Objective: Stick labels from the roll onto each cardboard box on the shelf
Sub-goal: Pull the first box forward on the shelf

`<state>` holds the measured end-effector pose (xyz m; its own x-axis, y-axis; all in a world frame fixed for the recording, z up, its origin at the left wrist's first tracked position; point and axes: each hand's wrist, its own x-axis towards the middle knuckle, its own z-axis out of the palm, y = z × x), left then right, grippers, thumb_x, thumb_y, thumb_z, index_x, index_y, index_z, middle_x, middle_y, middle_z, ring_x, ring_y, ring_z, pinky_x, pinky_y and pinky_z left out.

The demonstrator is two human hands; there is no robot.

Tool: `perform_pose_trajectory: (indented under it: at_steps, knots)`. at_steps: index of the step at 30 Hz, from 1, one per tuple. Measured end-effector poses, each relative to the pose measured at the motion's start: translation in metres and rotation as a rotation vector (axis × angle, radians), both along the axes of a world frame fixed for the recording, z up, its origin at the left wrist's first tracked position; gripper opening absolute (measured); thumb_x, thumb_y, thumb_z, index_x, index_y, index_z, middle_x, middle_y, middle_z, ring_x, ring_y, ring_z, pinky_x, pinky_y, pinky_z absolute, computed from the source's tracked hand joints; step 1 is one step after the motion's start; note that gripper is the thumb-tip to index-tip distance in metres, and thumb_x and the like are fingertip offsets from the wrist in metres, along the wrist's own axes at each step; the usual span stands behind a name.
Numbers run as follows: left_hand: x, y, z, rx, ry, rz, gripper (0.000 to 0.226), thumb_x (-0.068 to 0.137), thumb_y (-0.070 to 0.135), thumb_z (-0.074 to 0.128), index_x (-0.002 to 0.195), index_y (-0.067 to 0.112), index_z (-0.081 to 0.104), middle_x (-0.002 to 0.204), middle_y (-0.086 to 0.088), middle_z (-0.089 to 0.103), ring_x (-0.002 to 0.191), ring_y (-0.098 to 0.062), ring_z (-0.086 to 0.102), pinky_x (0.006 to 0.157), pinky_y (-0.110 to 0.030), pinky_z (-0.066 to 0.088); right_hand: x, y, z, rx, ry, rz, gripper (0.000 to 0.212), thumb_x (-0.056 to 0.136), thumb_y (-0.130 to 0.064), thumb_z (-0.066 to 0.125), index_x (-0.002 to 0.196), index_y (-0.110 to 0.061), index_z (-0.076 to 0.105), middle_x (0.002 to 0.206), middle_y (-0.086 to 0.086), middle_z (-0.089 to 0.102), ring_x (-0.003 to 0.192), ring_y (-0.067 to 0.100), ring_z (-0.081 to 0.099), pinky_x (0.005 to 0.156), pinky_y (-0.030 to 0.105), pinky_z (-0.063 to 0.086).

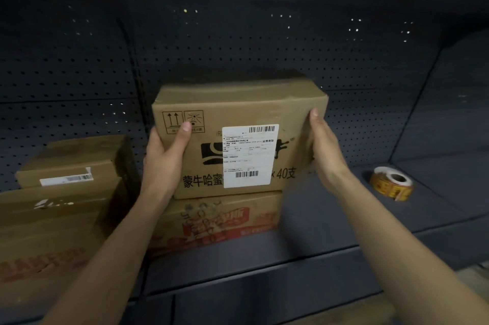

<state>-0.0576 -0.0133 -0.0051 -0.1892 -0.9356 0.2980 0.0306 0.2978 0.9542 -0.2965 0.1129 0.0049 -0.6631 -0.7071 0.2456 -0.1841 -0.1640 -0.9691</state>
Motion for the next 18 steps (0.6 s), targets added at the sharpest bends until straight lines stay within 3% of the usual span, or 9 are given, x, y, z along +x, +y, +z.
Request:
perform_pose_trajectory:
  at_steps: [4,6,10,13,18]
  knots:
    - [-0.04,0.037,0.0,-0.038,0.02,-0.107,0.081,0.066,0.082,0.061,0.134,0.038,0.051,0.125,0.017,0.065,0.116,-0.009,0.062,0.102,-0.048,0.049,-0.03,0.053,0.005,-0.029,0.013,-0.121,0.062,0.085,-0.075,0.04,0.137,-0.043,0.048,0.139,-0.015,0.056,0.13,0.008,0.05,0.116,0.047,0.034]
    - [-0.064,0.055,0.0,-0.05,0.018,-0.144,0.077,0.07,0.077,0.062,0.134,0.034,0.052,0.125,0.016,0.066,0.116,-0.008,0.062,0.102,-0.047,0.049,-0.047,0.08,0.007,-0.016,0.005,-0.158,0.045,0.087,-0.074,0.041,0.124,-0.05,0.052,0.134,-0.017,0.059,0.126,0.008,0.053,0.114,0.049,0.036]
    - [-0.113,0.085,-0.009,-0.068,0.01,-0.172,0.078,0.071,0.075,0.064,0.132,0.027,0.052,0.123,0.013,0.066,0.115,-0.011,0.063,0.1,-0.048,0.051,-0.093,0.122,-0.002,0.015,0.015,-0.209,0.056,0.072,-0.083,0.053,0.117,-0.049,0.059,0.122,-0.02,0.067,0.117,0.011,0.061,0.107,0.054,0.042]
    - [-0.147,0.104,-0.02,-0.07,-0.02,-0.156,0.08,0.064,0.082,0.063,0.126,0.031,0.054,0.119,0.015,0.067,0.113,-0.011,0.063,0.099,-0.049,0.051,-0.13,0.142,-0.011,0.019,0.01,-0.185,0.055,0.074,-0.08,0.053,0.118,-0.047,0.058,0.121,-0.019,0.065,0.116,0.012,0.061,0.104,0.053,0.045]
    - [-0.2,0.132,-0.027,-0.086,-0.055,-0.103,0.056,0.076,0.068,0.064,0.12,0.035,0.053,0.114,0.019,0.066,0.109,-0.003,0.063,0.096,-0.042,0.053,-0.193,0.156,-0.022,-0.015,-0.013,-0.109,0.061,0.079,-0.07,0.052,0.128,-0.034,0.056,0.123,-0.013,0.066,0.113,0.009,0.062,0.104,0.048,0.047]
